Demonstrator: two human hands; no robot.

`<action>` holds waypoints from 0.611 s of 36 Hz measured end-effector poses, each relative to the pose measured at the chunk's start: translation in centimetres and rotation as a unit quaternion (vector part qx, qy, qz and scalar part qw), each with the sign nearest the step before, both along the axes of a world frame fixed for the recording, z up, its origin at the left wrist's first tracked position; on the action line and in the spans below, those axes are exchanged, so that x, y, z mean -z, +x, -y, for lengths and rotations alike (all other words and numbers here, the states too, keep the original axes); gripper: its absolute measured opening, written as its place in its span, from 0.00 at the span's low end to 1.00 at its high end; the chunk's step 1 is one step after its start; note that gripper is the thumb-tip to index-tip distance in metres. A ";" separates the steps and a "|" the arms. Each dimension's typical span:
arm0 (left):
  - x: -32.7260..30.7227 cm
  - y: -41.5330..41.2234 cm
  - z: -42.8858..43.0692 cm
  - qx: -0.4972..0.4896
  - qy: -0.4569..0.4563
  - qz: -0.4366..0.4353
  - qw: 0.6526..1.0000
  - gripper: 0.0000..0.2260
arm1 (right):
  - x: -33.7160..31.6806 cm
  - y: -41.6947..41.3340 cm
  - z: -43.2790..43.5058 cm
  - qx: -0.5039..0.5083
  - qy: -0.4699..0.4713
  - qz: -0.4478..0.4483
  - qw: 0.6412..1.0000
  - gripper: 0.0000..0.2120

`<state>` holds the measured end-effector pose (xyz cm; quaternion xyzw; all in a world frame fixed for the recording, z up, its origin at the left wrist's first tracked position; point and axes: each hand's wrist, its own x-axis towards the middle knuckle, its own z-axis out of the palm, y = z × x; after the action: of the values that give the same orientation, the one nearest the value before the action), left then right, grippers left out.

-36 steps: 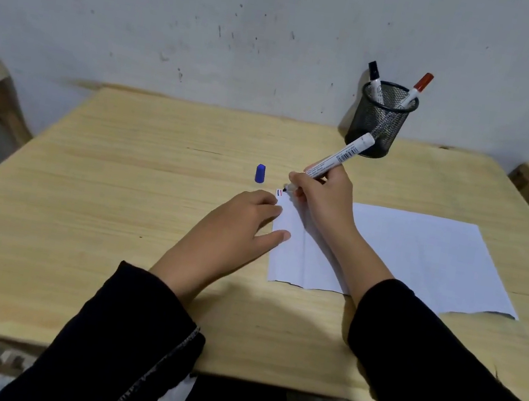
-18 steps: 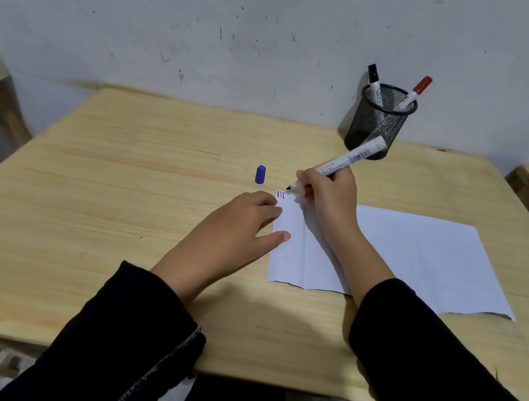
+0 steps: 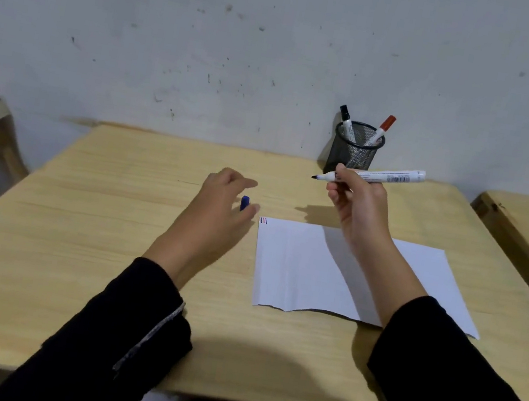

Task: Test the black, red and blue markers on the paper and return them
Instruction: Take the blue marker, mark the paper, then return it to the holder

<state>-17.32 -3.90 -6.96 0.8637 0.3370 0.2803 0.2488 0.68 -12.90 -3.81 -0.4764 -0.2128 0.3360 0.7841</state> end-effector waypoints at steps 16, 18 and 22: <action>-0.9 3.1 1.0 -0.024 -0.256 0.208 0.944 0.05 | -0.3 0.4 2.0 -0.004 0.011 -0.007 1.000 0.05; -1.4 3.8 1.7 0.005 -0.313 0.252 0.916 0.07 | -0.1 0.1 1.9 -0.005 0.012 -0.010 1.000 0.05; -2.0 4.9 2.7 0.030 -0.384 0.305 0.871 0.04 | 0.1 -0.3 1.7 -0.003 0.017 -0.012 1.000 0.04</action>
<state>-12.43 -6.56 -4.99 0.5812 0.2997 0.3706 0.6596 0.40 -14.63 -3.90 -0.4579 -0.2106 0.3402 0.7938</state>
